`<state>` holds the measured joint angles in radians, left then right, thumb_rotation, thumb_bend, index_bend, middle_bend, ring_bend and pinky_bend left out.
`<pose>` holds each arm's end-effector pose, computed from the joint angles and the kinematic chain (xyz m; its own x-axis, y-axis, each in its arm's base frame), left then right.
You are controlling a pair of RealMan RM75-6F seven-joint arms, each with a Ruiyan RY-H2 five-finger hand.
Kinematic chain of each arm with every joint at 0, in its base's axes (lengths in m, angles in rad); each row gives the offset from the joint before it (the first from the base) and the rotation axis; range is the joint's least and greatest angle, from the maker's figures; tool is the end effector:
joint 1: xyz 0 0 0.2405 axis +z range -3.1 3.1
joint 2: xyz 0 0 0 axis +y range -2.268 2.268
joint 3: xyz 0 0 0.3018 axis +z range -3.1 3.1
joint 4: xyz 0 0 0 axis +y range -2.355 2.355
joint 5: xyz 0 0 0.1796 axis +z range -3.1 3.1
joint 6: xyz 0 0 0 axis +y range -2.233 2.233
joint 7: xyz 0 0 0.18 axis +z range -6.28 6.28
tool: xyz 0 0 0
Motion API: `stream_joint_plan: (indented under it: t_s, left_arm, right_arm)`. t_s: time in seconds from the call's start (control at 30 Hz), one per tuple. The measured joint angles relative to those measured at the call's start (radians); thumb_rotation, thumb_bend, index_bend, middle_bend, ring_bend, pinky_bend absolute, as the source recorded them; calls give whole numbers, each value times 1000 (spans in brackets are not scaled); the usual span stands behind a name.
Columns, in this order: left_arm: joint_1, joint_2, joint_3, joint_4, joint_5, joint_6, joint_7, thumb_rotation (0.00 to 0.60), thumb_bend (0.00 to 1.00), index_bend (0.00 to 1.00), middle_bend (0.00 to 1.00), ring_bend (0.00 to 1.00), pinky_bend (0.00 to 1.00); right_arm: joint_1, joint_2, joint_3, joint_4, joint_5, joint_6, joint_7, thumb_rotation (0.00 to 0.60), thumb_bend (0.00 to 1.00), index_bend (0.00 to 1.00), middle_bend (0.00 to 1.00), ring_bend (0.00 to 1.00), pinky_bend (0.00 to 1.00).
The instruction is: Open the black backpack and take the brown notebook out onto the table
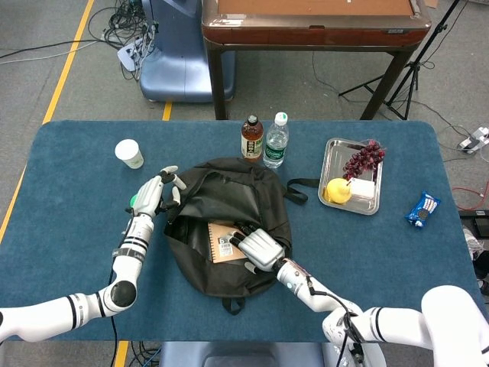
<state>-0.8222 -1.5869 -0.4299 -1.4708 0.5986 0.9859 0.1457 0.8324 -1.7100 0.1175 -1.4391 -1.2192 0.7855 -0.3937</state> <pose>-0.1687 0.4570 0.0274 -0.1817 0.2416 0.9532 0.9825 0.0856 0.1655 -0.1170 -0.3568 -0.0927 0.5727 -0.3605 0.7363 -0.7277 -0.6371 0.2540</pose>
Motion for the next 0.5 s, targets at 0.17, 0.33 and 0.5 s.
stream_joint_plan:
  t_s: [0.17,0.33,0.5]
  left_arm:
    - [1,2,1,-1,-2,-1,-2,600,625,482,142,139,100]
    - [1,5,1,0,-5,-5,-5,600,625,482,142,139,100]
    - [2,8,3,-2,-4,-6,-6,600,625,482,142,140,100]
  right_arm:
    - [4,-46,-4,62,-14,24,-4,600,336,132,161,19,69]
    - [4,-82,-11,111,-31,42,1,600,321,132,143,19,69]
    - [-4,-108,-17,137,-53,69,12,600,293,132,121,19,69]
